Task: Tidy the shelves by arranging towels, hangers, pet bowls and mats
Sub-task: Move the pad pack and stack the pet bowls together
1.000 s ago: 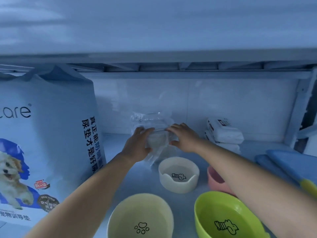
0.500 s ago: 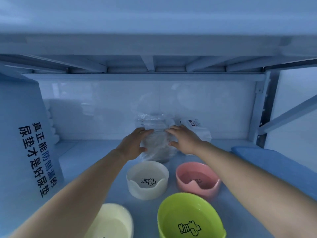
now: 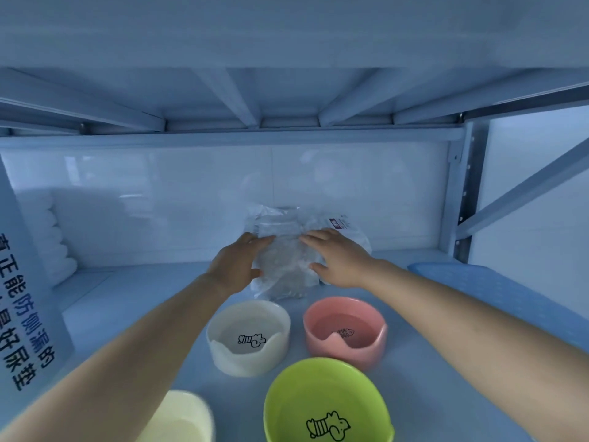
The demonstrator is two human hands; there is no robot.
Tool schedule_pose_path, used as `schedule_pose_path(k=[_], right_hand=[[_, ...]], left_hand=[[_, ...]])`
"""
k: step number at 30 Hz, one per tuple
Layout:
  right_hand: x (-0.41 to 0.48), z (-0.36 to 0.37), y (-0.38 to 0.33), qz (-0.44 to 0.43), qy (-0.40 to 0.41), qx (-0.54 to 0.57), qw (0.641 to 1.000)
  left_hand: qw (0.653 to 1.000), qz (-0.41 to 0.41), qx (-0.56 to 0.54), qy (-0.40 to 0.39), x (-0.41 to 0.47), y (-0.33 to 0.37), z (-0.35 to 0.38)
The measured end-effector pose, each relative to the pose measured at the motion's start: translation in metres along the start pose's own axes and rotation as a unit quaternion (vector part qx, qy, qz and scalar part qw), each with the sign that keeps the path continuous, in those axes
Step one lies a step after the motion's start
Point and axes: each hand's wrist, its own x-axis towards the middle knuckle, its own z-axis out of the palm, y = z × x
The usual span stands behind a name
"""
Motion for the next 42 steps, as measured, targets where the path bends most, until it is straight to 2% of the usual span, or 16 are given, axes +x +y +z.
schedule_pose_path(k=[13,29,36,42], right_hand=[[-0.012,0.004,0.008,-0.018,0.001,-0.003,1.0],[-0.013,0.004,0.008,0.015,-0.013,0.011,1.0],[-0.019,-0.007,0.007,0.013,-0.039,0.046,0.998],[-0.044,-0.021,-0.003,0.004,0.013,0.077,0.997]], left_hand=[[0.999,0.024,-0.032,0.004,-0.006,0.0,0.001],[0.999,-0.034,0.004,-0.006,-0.003,0.021,0.005],[0.996,-0.051,-0.009,-0.067,-0.018,0.027,-0.011],[0.998,-0.048,-0.022,-0.036,-0.039,0.031,-0.027]])
